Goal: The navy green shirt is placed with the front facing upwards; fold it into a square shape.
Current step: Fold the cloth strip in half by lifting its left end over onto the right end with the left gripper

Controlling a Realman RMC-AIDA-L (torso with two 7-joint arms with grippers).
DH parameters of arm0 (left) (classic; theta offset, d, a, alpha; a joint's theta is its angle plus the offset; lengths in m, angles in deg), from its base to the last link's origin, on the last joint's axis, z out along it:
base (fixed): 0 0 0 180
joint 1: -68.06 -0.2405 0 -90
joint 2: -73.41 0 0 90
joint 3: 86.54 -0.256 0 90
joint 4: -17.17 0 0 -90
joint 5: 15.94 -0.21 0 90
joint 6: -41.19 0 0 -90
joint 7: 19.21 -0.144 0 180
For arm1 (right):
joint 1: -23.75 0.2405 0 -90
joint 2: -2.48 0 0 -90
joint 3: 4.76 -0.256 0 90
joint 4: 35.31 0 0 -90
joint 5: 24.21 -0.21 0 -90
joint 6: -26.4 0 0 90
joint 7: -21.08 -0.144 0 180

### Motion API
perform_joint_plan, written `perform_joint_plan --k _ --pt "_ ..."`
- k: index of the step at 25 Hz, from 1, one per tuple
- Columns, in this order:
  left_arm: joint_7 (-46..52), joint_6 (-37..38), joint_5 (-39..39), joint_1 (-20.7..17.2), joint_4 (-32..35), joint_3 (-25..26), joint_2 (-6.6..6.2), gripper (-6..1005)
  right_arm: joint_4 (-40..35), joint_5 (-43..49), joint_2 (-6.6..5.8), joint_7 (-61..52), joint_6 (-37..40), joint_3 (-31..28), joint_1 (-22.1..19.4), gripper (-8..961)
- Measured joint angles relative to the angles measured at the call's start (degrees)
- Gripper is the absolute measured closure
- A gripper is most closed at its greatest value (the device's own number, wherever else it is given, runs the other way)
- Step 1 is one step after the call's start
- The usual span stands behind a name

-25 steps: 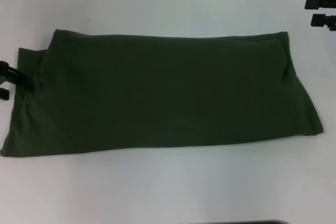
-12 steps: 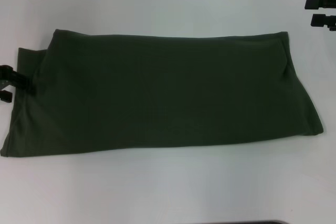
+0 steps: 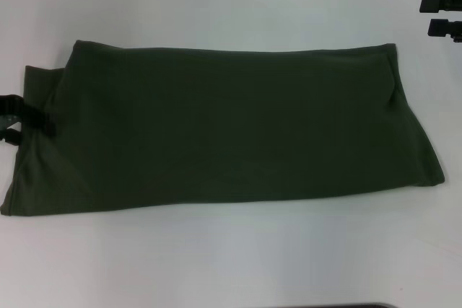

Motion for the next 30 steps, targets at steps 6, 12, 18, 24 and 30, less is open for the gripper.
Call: perform_joint_plan --k 6,12,18,24,30 --pt "0.11 -0.29 -0.04 0.01 -0.15 -0.65 -0.21 300 0.00 0.00 -0.01 -0.02 0.10 0.00 0.00 221" --pt "0.26 -0.33 -0.04 -0.01 -0.16 -0.74 -0.35 300 0.00 0.00 0.00 -0.02 0.13 -0.12 0.00 220" --pt "0.24 -0.36 -0.03 -0.01 -0.72 -1.07 -0.21 301 0.00 0.00 -0.10 -0.45 0.17 -0.18 0.00 220" --pt "0.34 -0.42 -0.03 -0.09 -0.77 -1.20 -0.16 301 0.00 0.00 -0.17 -0.46 0.15 -0.18 0.00 221" --pt "0.14 -0.02 0.29 0.14 -1.42 -1.38 -0.04 300 0.00 0.00 -0.18 -0.46 0.41 -0.18 0.00 222"
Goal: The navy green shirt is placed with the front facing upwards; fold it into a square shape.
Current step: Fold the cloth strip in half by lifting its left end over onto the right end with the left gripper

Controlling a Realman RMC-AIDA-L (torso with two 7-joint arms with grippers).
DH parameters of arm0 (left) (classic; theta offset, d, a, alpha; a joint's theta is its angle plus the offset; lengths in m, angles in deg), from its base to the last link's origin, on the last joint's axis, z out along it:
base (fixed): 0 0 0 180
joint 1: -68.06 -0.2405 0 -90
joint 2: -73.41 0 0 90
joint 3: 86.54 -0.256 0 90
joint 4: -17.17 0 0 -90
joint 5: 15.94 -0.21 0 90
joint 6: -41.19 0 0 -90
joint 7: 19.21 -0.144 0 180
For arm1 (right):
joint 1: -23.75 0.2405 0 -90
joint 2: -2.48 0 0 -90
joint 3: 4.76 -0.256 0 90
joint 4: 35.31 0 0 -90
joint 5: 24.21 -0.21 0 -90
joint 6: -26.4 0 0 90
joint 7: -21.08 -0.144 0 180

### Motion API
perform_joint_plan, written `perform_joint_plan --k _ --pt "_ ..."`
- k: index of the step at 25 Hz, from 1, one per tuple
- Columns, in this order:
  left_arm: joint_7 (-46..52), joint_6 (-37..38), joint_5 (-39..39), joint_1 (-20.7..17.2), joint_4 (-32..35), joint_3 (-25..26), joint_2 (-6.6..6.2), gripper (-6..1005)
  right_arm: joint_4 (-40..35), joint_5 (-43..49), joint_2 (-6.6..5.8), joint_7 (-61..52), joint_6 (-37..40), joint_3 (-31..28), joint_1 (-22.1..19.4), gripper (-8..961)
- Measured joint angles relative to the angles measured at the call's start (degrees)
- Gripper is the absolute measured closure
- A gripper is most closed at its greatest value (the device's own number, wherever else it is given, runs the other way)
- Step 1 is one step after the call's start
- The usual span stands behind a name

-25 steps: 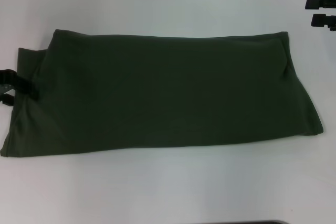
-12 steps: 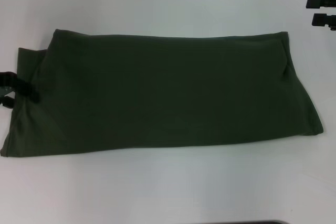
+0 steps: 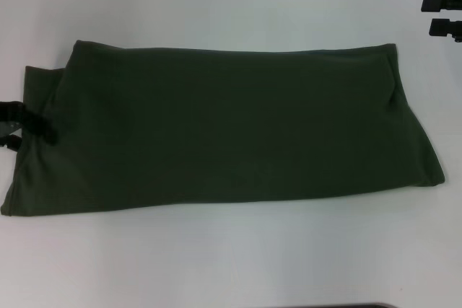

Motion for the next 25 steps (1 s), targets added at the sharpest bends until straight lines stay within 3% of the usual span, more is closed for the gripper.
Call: perform_joint_plan --k 25 --pt "-0.16 1.69 0.47 2.57 -0.96 0.15 1.87 308 0.00 0.00 -0.01 0.00 -0.21 0.00 -0.33 222"
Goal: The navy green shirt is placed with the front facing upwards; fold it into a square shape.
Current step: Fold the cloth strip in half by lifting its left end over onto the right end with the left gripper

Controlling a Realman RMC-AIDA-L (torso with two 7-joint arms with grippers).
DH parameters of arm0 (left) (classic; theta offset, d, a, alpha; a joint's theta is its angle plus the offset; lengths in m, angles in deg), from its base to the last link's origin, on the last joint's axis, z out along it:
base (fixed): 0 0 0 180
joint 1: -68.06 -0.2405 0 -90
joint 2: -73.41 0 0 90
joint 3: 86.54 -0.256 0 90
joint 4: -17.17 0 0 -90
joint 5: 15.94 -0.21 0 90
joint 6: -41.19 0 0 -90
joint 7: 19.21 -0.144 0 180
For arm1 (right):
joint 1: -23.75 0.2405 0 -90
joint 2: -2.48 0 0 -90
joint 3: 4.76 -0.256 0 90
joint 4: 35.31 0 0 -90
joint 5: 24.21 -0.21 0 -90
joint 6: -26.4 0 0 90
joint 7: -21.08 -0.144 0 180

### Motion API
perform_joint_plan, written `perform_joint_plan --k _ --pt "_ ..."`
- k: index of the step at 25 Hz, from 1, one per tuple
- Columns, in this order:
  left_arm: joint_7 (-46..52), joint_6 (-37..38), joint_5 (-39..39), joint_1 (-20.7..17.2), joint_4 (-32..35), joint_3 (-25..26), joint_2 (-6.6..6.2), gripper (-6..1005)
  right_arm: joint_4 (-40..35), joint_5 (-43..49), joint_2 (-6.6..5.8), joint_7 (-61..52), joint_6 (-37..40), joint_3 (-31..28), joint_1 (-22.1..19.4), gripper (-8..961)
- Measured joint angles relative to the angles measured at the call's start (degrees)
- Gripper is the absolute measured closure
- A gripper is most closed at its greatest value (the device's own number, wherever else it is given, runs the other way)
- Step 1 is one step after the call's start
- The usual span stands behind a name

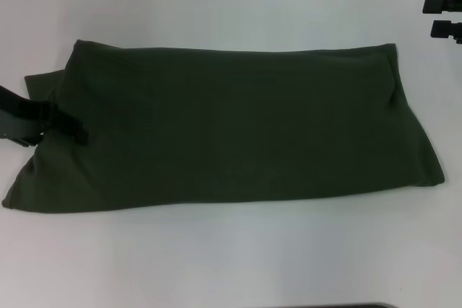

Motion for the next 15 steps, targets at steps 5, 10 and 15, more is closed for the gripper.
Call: perform_joint_plan --k 5,10,15 --pt "-0.17 0.10 -0.06 0.10 0.67 0.19 0.18 354 0.00 -0.01 -0.06 0.00 -0.08 0.00 -0.03 220" --pt "-0.81 0.89 -0.47 0.48 0.92 -0.28 0.22 479 0.00 -0.55 -0.07 0.00 0.18 -0.56 -0.18 220" --pt "-1.16 1.77 -0.47 0.75 0.91 -0.92 0.22 676 0.00 -0.65 -0.28 0.00 0.23 -0.82 -0.20 221"
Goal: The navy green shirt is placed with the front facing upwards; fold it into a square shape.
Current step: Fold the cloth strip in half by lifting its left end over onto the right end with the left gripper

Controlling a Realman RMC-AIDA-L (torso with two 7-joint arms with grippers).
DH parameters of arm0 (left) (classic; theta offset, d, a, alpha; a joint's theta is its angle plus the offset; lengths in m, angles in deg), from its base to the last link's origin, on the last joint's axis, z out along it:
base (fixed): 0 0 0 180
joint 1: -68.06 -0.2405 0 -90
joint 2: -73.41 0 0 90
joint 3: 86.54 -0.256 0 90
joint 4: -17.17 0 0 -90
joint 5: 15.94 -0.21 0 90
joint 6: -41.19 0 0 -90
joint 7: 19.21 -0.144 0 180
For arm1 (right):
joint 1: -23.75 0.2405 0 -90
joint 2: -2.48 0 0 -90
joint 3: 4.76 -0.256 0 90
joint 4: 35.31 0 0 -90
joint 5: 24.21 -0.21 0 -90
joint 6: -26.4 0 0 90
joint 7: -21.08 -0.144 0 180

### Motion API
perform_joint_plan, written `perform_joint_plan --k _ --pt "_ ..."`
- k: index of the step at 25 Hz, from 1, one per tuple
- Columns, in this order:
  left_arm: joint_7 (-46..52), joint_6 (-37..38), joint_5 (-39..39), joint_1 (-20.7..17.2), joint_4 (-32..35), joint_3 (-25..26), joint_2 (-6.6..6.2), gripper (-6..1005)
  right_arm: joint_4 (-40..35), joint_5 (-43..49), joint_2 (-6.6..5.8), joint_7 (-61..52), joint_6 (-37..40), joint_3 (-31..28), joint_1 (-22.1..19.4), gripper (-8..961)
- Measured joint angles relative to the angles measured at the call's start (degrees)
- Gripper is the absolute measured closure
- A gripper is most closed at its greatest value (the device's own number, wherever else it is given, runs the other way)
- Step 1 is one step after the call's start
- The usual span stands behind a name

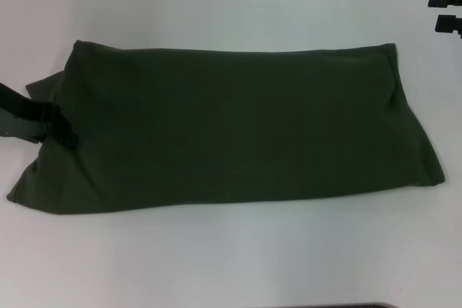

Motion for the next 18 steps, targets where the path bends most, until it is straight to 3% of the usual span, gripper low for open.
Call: perform_joint_plan --k 4,10,18 --pt "-0.49 0.48 0.28 0.04 0.08 -0.05 -0.02 833 0.00 0.00 -0.06 0.00 -0.20 0.00 0.00 221" --pt "-1.51 1.25 0.34 0.13 0.42 0.34 -0.58 856 0.00 0.00 -0.06 0.00 -0.22 0.02 0.12 222" --pt "-0.23 0.80 -0.14 -0.96 0.63 0.40 -3.04 876 0.00 -0.05 -0.06 -0.05 -0.30 -0.36 -0.02 220"
